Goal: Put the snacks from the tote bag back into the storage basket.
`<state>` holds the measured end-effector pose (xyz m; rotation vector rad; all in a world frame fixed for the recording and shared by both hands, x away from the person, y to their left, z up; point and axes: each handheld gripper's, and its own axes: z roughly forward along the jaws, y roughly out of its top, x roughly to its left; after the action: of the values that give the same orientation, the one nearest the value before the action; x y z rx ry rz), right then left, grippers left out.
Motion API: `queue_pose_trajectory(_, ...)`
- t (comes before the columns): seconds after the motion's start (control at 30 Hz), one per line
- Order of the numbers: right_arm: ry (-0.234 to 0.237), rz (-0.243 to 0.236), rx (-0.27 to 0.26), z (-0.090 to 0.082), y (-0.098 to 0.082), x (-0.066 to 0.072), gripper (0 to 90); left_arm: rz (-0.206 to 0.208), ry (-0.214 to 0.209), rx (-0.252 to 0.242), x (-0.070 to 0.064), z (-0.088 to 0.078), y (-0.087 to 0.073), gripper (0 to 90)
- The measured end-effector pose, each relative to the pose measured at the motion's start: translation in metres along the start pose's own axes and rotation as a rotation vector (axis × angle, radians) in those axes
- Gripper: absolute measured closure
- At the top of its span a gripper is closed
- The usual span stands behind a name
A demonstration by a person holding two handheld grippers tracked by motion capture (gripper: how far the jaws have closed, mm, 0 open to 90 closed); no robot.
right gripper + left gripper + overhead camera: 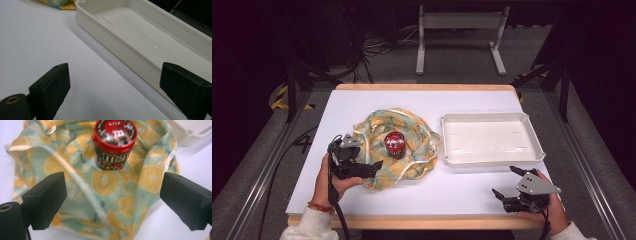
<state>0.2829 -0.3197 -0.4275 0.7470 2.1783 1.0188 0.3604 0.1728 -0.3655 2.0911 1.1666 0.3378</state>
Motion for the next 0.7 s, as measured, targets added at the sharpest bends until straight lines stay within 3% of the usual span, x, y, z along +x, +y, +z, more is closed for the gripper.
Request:
queue_pose_trajectory(0.13, 0.001, -0.004, 0.007, 0.001, 0.000, 0.001, 10.2, -0.003, 0.005, 0.038, -0.004, 0.006, 0.016, 8.5)
queue_pose_trajectory(0.3, 0.006, -0.008, 0.010, 0.002, 0.000, 0.001, 10.3, -0.074, 0.008, 0.083, -0.007, 0.018, 0.035, 9.3)
queue_pose_trajectory(0.43, 0.007, -0.010, 0.009, 0.001, -0.001, 0.000, 10.3, -0.084, -0.003, 0.128, -0.010, 0.029, 0.045, 9.4)
queue_pose_trajectory(0.5, 0.006, -0.009, 0.010, 0.001, -0.001, 0.000, 10.2, -0.083, 0.015, 0.148, -0.012, 0.036, 0.051, 9.4)
queue_pose_trajectory(0.57, 0.008, -0.009, 0.012, 0.002, -0.001, 0.000, 10.3, -0.110, 0.017, 0.160, -0.013, 0.042, 0.058, 9.8)
queue_pose_trajectory(0.7, 0.011, -0.012, 0.015, 0.002, -0.001, 0.000, 10.3, -0.107, 0.033, 0.207, -0.015, 0.055, 0.069, 9.7)
